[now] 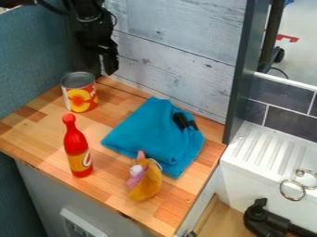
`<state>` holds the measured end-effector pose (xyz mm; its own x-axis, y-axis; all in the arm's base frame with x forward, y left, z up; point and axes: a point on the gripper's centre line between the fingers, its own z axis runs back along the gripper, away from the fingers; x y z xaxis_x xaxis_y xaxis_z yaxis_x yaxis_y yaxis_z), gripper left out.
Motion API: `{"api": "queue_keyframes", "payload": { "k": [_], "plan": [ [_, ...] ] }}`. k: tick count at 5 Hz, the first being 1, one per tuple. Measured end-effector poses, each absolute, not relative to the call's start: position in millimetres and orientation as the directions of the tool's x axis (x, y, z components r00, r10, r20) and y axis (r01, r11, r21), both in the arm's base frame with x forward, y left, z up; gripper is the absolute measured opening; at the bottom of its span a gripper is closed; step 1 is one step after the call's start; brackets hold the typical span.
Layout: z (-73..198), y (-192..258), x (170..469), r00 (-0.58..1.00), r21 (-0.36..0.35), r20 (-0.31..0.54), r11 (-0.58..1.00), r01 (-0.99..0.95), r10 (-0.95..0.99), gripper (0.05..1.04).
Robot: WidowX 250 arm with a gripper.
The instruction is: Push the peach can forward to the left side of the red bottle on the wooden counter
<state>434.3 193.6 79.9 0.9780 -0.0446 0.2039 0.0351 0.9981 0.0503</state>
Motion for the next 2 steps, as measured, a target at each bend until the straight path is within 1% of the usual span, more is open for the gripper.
{"api": "queue_keyframes", "payload": {
  "k": [1, 2],
  "plan": [
    [68.6, 201.9, 435.3, 0.987, 0.073, 0.156, 0.997, 0.022, -0.033, 1.001],
    [66.2, 206.7, 437.4, 0.989, 0.092, 0.149, 0.996, 0.009, -0.023, 1.001]
  ]
}}
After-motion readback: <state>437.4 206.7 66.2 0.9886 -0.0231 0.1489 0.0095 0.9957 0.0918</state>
